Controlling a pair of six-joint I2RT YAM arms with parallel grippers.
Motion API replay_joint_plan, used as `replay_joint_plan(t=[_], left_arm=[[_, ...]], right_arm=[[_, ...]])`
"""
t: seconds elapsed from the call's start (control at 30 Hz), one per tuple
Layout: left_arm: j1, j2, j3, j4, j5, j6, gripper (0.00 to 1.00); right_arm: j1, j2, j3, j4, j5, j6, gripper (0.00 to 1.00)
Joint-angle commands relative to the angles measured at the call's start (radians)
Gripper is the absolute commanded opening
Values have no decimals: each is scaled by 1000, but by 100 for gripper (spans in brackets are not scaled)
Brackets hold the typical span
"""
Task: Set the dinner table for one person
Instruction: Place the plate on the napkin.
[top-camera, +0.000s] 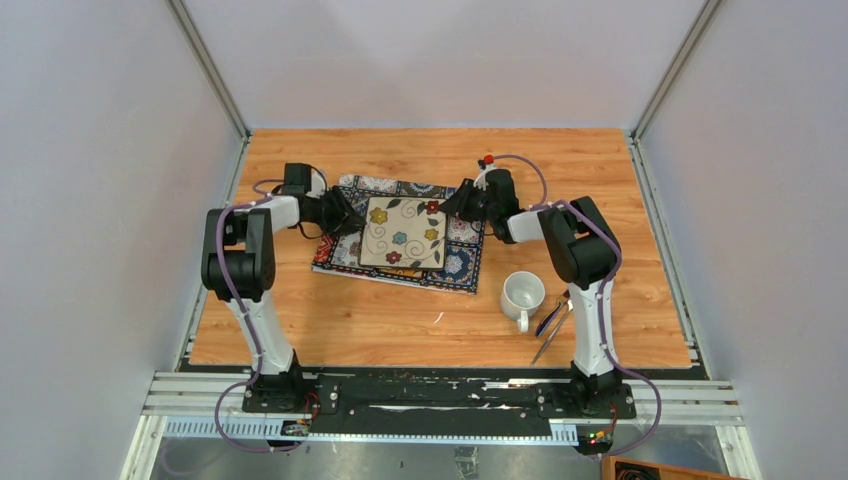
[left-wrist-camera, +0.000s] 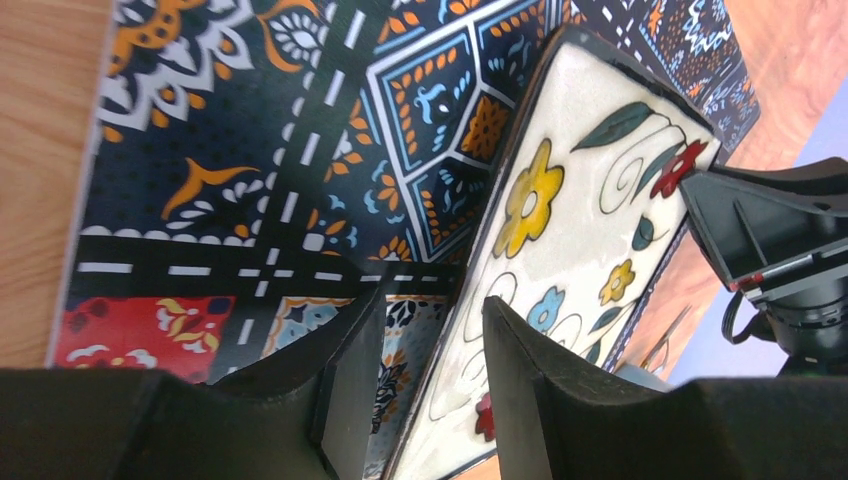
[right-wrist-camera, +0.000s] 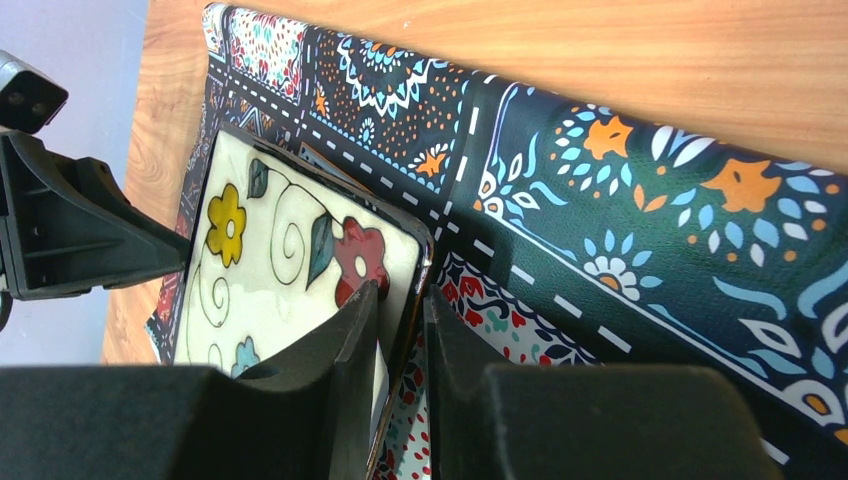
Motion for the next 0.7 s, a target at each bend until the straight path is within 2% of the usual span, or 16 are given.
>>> replay_joint_plan(t=[0.0, 0.2, 0.3, 0.67], left_arm=[[40, 40, -31, 7, -122, 27, 48], [41, 41, -32, 13, -121, 25, 47], [41, 43, -33, 16, -116, 26, 47], [42, 47, -34, 23, -110, 25, 46]], right_arm=[[-22, -7, -34, -73, 9, -84, 26], [-37, -23, -34, -99, 23, -103, 40], [-42, -26, -35, -102, 24, -105, 44], [-75, -45, -59, -106, 30, -115, 46]])
